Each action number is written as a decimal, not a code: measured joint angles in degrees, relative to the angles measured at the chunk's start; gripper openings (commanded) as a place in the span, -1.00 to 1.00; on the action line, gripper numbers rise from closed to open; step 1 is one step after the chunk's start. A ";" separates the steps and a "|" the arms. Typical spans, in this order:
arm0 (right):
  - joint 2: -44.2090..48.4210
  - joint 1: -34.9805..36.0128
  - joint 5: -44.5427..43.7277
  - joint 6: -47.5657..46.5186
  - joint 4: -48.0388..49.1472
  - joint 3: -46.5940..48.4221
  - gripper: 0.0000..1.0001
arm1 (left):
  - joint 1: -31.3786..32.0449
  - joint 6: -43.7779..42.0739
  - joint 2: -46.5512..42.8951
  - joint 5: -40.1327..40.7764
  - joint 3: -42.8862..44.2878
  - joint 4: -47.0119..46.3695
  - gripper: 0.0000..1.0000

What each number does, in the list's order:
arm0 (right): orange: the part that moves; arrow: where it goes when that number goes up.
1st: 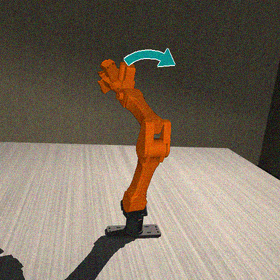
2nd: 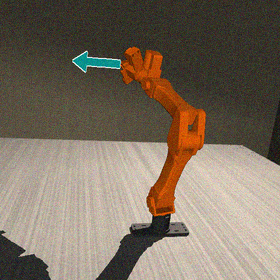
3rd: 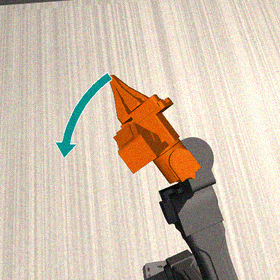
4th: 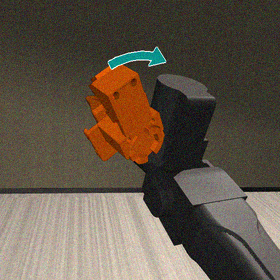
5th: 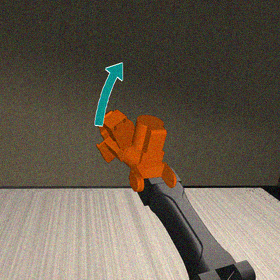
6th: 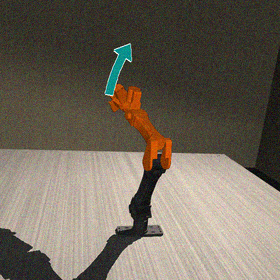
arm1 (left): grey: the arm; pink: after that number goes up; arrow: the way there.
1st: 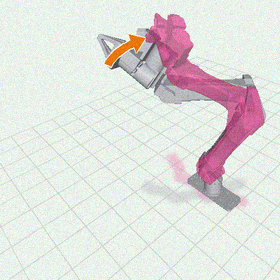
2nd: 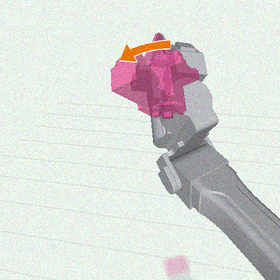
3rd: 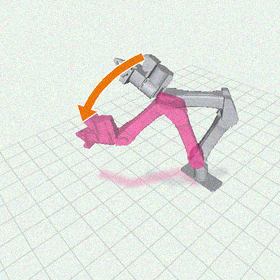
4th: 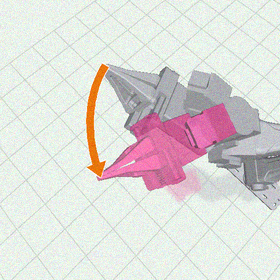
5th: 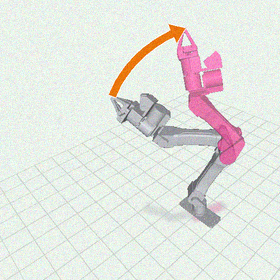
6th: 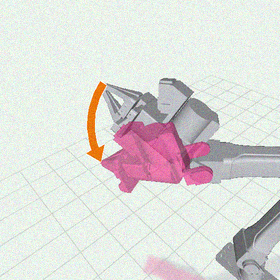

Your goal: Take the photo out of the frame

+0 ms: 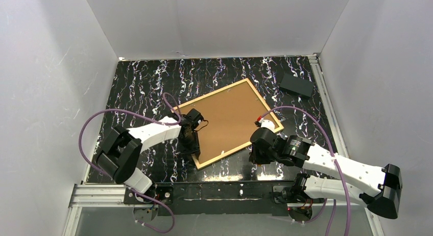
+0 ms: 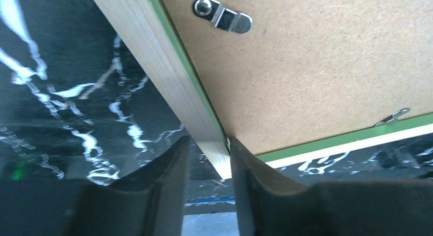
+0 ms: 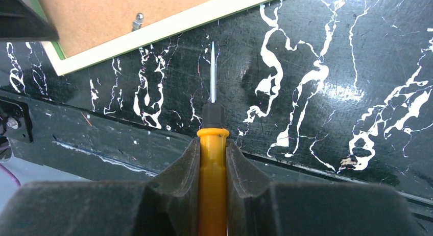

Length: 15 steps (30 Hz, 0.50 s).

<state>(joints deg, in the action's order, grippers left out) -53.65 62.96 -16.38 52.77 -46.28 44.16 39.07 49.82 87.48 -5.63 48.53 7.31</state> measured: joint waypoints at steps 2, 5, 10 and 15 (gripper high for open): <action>0.17 0.00 0.00 0.02 -0.11 -0.11 -0.97 | -0.66 -3.58 1.20 1.03 2.03 3.17 -0.59; 0.85 0.00 -0.04 0.00 -0.09 -0.15 -0.97 | -3.34 -9.07 2.21 1.44 3.67 6.75 -1.00; 1.64 0.00 -0.07 -0.22 -0.11 -0.46 -0.97 | -12.68 -17.97 4.26 1.81 6.71 11.74 -1.00; 1.11 0.00 -0.09 -0.39 -0.11 -0.46 -0.97 | -15.82 -28.83 7.89 6.88 15.45 17.05 -1.00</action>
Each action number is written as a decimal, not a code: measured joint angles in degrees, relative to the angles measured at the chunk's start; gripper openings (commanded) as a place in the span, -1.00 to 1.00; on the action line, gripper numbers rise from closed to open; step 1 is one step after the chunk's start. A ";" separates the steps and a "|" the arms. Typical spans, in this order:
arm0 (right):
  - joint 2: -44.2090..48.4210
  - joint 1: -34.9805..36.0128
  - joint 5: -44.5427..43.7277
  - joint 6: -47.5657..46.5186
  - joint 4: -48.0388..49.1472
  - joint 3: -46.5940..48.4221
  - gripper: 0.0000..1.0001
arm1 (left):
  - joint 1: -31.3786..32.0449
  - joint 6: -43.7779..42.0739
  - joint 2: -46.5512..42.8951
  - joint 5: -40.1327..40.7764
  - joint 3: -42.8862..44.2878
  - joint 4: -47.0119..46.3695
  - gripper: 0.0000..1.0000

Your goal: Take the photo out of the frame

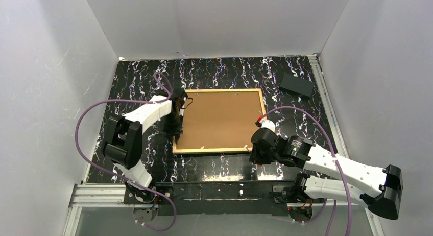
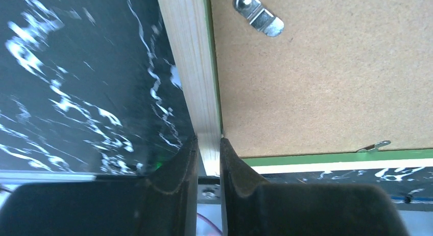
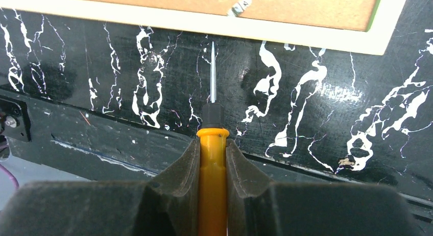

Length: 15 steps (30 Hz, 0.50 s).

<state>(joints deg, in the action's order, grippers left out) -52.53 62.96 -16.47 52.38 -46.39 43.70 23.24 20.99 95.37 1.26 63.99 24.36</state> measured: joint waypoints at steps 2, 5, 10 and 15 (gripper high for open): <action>-0.46 0.00 0.02 -0.04 0.00 0.00 -0.97 | -0.98 -3.76 1.88 2.08 3.23 0.52 -1.00; -0.98 0.00 0.02 -0.04 -0.15 0.00 -0.97 | -3.26 -9.64 8.26 3.63 9.97 1.62 -1.00; -0.94 0.00 -0.04 0.00 -0.96 0.50 -0.97 | -7.39 -11.98 17.35 0.79 15.89 1.27 -0.60; -0.02 0.00 -0.33 0.20 -1.64 0.87 -0.97 | -9.62 -9.27 17.11 0.37 16.11 2.12 -0.07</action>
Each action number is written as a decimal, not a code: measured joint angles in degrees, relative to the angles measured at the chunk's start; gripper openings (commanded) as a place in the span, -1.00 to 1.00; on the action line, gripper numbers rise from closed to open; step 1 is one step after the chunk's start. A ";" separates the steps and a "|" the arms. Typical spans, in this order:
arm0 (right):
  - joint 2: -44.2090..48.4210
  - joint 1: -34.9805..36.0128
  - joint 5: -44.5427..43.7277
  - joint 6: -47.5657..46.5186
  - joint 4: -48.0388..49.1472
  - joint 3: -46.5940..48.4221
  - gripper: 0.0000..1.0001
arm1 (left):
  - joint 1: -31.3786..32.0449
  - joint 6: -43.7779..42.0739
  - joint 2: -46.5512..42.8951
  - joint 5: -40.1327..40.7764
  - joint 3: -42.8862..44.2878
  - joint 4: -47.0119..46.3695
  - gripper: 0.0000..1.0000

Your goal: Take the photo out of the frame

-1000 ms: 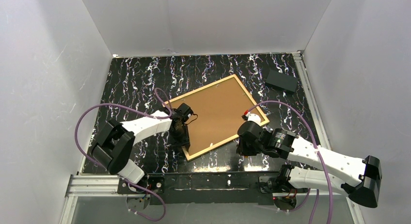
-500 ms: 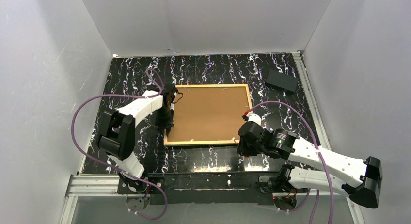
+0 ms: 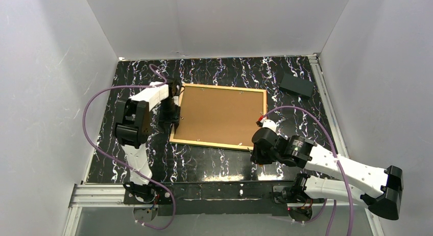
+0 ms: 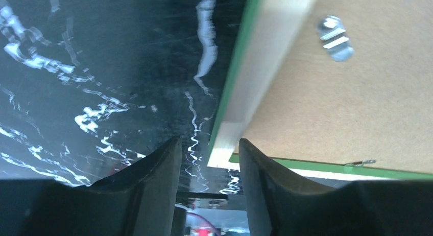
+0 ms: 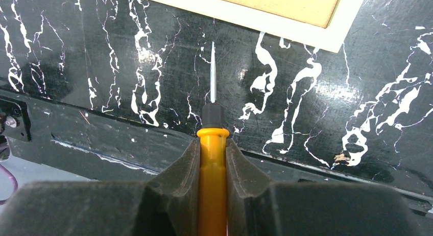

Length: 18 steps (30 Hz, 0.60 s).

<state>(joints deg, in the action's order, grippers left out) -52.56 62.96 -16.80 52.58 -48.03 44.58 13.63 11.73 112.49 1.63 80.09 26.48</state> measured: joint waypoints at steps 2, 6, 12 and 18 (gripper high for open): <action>0.22 0.00 -0.07 0.02 -0.11 0.00 -0.97 | -1.07 2.67 -0.52 1.01 0.22 0.85 0.13; 0.24 0.00 -0.09 -0.02 -0.13 0.00 -0.97 | -3.17 9.84 -7.06 2.40 -1.70 1.64 0.53; -1.66 0.00 0.02 -0.20 0.20 0.00 -0.97 | -3.74 27.96 -28.89 -2.16 -14.29 0.02 0.96; -3.17 0.00 0.42 -0.22 0.44 0.00 -0.97 | -1.07 50.86 -39.58 -11.58 -36.63 -14.64 0.96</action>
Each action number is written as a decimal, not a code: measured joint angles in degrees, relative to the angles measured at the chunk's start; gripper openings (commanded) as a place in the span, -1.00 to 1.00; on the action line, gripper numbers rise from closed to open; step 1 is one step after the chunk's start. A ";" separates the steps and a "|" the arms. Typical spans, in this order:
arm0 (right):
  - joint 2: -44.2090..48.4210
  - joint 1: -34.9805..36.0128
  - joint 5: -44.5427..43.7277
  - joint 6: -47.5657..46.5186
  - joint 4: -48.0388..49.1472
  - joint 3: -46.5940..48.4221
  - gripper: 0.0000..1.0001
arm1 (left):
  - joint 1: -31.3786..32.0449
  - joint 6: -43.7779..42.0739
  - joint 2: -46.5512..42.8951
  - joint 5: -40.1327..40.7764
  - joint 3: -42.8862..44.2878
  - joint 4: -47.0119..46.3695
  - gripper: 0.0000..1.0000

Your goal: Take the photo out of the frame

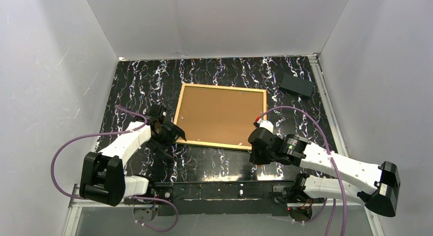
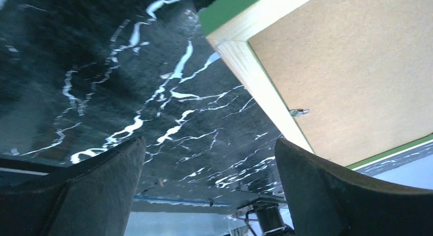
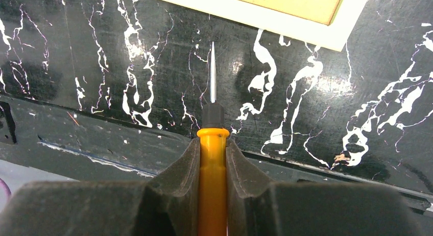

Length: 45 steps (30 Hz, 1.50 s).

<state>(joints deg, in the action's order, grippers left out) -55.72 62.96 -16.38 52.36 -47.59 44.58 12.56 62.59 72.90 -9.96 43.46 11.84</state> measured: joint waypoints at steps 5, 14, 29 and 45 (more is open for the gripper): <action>0.20 0.00 0.00 0.04 0.11 0.00 -0.97 | 4.98 11.10 -1.18 1.36 -4.66 -10.01 0.94; 0.72 0.00 0.02 0.22 0.17 0.00 -0.97 | 8.72 30.10 -0.90 5.51 -11.50 -23.30 0.33; 0.31 0.00 0.26 0.20 0.24 0.00 -0.97 | 9.09 27.36 1.01 10.23 -10.60 -22.36 -1.00; -7.32 0.00 2.69 -1.84 2.75 4.13 -0.97 | -6.23 -41.27 43.19 -2.51 40.35 -2.58 -1.00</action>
<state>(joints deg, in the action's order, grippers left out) -63.05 62.96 -13.69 50.52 -44.84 48.71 6.33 21.32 116.09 -12.47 83.81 9.26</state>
